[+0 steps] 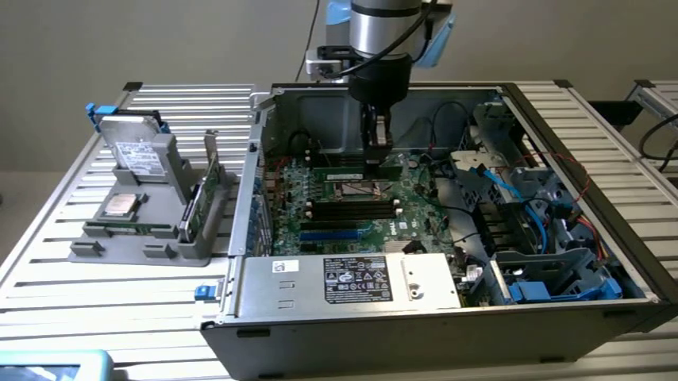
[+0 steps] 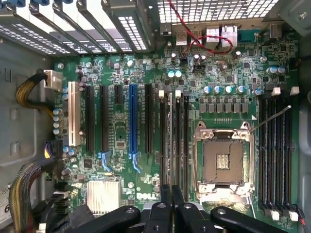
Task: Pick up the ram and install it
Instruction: 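Insert the ram into the slot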
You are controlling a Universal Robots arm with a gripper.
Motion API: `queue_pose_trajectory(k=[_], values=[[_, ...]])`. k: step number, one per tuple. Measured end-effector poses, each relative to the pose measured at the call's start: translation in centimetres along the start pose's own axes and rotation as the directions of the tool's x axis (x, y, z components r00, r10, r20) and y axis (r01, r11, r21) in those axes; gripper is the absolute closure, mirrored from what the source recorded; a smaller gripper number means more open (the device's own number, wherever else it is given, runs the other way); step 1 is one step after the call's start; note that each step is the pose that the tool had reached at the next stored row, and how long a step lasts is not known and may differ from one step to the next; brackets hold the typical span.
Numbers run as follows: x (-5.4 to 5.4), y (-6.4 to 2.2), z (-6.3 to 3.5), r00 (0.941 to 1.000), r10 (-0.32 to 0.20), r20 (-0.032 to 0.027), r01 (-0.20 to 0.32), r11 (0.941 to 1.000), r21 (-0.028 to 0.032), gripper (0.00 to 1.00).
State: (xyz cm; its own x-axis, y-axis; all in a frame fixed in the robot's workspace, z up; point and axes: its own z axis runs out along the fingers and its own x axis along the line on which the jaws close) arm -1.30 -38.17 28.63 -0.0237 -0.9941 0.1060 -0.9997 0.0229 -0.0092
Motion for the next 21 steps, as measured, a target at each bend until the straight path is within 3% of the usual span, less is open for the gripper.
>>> queue_pose_trajectory(k=[8,9,13,14,21], values=[[-0.2,0.01,1.4,1.0,0.0,-0.0019,0.0,1.0,0.0,0.88],[-0.2,0.02,1.51,1.0,0.0,-0.0055,0.0,1.0,0.0,0.88],[-0.3,0.0,1.73,0.9993,0.0,-0.0375,0.0,1.0,0.0009,0.88],[-0.3,0.0,1.78,0.9991,0.0,-0.0419,0.0,1.0,0.001,0.88],[-0.4,0.01,2.4,0.9991,0.0,-0.0421,0.0,1.0,0.0011,0.88]])
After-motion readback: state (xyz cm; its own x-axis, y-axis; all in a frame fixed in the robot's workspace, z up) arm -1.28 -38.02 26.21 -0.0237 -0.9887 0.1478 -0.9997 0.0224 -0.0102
